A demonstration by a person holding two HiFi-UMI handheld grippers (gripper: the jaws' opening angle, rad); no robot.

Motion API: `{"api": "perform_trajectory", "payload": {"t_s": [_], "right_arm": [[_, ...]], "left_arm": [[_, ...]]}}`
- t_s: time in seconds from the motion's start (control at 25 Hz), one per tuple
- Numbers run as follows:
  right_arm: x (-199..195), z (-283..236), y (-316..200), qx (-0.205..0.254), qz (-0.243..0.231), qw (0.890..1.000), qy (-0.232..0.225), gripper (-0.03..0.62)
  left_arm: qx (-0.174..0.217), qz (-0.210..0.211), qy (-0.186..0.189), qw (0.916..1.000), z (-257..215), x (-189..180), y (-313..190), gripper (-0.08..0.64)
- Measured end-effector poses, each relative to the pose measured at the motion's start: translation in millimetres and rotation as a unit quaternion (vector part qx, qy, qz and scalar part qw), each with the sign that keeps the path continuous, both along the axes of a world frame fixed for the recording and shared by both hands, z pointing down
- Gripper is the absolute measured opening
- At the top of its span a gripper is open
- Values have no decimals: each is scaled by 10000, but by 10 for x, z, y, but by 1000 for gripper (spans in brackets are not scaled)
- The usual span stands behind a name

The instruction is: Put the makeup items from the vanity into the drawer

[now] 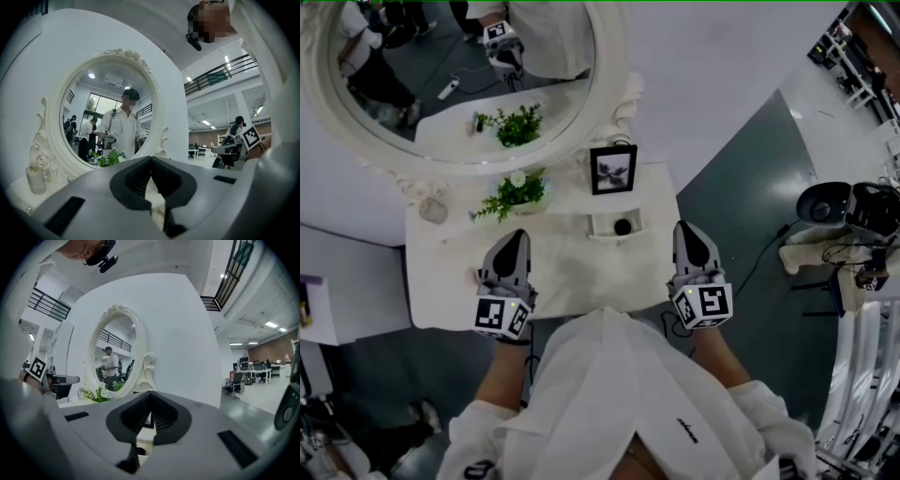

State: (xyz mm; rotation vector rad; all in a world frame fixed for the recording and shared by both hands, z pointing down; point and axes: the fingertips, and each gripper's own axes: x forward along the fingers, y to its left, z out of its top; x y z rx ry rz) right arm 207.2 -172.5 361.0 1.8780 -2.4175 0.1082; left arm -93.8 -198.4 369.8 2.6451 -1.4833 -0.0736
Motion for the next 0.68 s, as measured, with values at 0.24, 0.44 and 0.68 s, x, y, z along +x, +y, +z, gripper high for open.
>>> {"api": "perform_trajectory", "payload": {"t_s": [0.24,0.44,0.68], "right_arm": [[17,4,-11,-38,34,10000,-41,17],[33,34,-42,-129,88,9999,-33,17],[8,49,-58,-125,47,9999,12,17]], "left_arm": [[-37,102,18,9999,1,79,-7,25],[-52,117,55,9999,6,91,-35,25],[-80,153,54,9998,56,129,-35,25]]}}
